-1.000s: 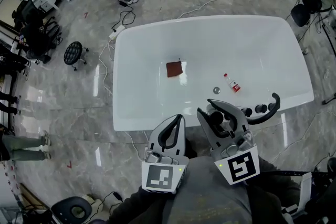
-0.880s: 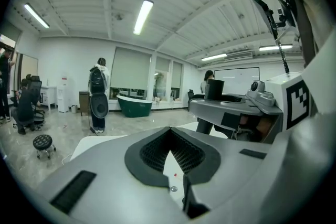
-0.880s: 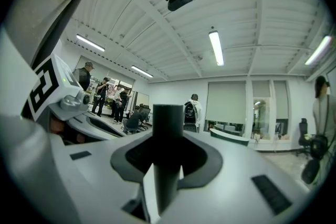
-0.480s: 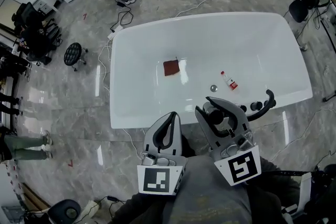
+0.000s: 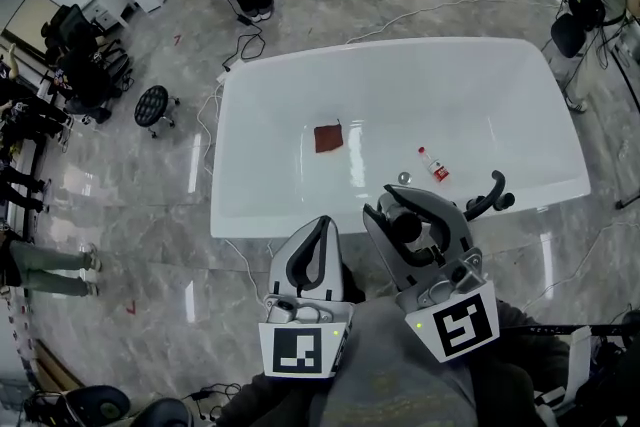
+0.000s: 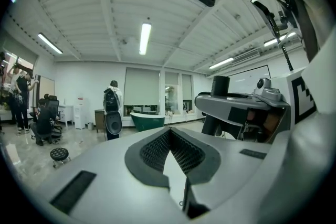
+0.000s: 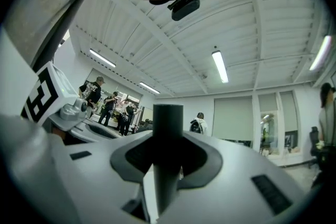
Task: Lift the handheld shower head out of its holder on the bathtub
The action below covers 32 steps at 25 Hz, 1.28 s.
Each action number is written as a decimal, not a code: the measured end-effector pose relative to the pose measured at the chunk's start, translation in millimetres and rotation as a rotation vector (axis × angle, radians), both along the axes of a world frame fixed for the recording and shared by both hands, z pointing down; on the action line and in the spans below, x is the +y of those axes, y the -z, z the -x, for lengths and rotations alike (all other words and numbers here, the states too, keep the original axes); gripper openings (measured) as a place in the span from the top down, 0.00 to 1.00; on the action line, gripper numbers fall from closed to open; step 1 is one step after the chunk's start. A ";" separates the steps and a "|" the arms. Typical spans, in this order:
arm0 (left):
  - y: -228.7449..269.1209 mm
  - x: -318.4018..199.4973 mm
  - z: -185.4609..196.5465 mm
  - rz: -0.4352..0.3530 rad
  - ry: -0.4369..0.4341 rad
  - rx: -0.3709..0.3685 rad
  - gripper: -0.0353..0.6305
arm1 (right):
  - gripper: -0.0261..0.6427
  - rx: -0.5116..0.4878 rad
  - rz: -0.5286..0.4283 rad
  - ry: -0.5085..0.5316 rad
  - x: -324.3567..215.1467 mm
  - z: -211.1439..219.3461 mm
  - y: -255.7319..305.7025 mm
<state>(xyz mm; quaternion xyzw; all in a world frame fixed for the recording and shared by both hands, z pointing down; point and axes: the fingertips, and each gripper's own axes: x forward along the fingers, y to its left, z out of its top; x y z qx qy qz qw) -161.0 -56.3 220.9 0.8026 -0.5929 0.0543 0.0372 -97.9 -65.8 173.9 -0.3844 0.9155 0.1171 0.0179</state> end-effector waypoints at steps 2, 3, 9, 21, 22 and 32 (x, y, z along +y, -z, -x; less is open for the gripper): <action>-2.7 7.5 -1.6 -0.015 0.008 -0.008 0.94 | 0.79 -0.009 -0.030 0.012 10.8 -2.0 2.8; -3.0 10.2 -1.3 -0.029 0.014 -0.011 0.94 | 0.79 -0.013 -0.045 0.017 15.9 -2.4 3.2; -17.5 31.7 8.8 -0.038 0.030 0.011 0.94 | 0.79 -0.040 -0.071 0.016 32.0 4.9 -6.6; -20.4 48.9 7.1 -0.062 0.011 0.027 0.94 | 0.79 0.006 -0.026 0.062 33.6 33.4 -16.6; -18.7 51.4 2.9 -0.064 0.008 0.029 0.94 | 0.79 0.006 -0.027 0.062 35.7 32.1 -14.5; 0.2 60.1 -22.0 -0.054 -0.035 0.020 0.94 | 0.79 0.004 -0.014 0.063 55.3 -5.7 1.0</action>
